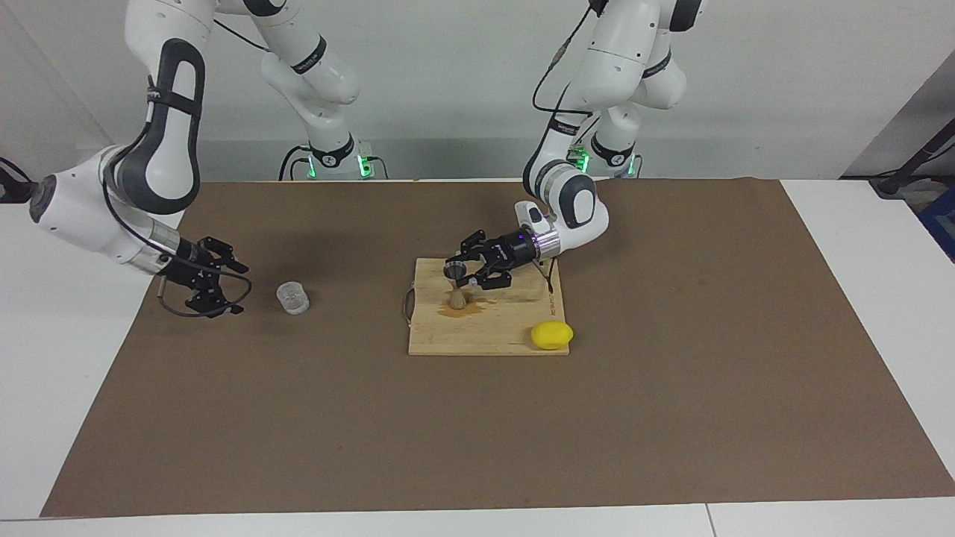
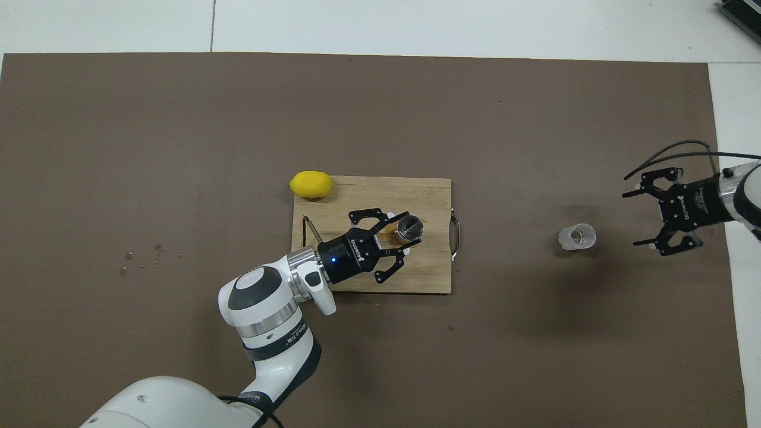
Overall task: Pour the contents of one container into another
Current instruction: 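Release the cup with the left gripper while the right gripper grasps the glass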
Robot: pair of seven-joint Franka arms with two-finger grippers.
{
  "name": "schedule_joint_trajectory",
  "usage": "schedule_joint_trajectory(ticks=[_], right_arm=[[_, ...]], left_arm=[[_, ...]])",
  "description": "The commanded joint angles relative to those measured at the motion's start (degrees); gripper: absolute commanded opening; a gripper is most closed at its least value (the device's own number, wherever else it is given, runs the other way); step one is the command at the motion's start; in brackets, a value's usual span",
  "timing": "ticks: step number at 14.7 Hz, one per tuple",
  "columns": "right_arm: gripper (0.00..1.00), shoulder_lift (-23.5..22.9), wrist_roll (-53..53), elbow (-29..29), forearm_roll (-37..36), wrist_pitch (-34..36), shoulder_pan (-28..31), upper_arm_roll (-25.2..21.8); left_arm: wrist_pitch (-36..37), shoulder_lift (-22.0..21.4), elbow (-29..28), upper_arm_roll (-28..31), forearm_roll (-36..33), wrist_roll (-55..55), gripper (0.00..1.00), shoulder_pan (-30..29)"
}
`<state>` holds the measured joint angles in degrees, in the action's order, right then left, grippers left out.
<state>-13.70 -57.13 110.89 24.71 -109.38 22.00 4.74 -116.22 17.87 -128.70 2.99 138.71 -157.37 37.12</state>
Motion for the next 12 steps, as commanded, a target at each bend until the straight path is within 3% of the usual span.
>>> schedule_joint_trajectory(ticks=[1, 6, 7, 8, 12], right_arm=[[1.0, 0.3, -0.4, 4.0, 4.6, -3.3, 1.3, 0.6], [1.0, 0.2, 6.9, 10.6, 12.6, -7.4, 1.6, 0.6], [1.0, 0.1, 7.9, 11.3, 13.5, -7.5, 1.6, 0.6], [1.0, -0.4, 9.4, 11.6, 15.3, -7.7, 1.7, 0.6], [1.0, -2.3, 12.2, 12.0, 19.7, -8.2, 2.6, 0.6]], left_arm=[[0.7, 1.2, 0.2, 0.5, 2.3, -6.5, 0.0, 0.9], [0.2, 1.3, -0.3, 0.8, 2.2, -6.4, 0.0, 0.6], [0.1, 1.3, -0.2, 0.8, 2.0, -6.5, 0.08, 0.2], [0.3, 1.3, -0.3, 0.9, 1.8, -6.5, 0.99, -0.1], [0.9, 0.9, -2.8, 1.0, -0.3, -6.8, 1.0, -2.0]])
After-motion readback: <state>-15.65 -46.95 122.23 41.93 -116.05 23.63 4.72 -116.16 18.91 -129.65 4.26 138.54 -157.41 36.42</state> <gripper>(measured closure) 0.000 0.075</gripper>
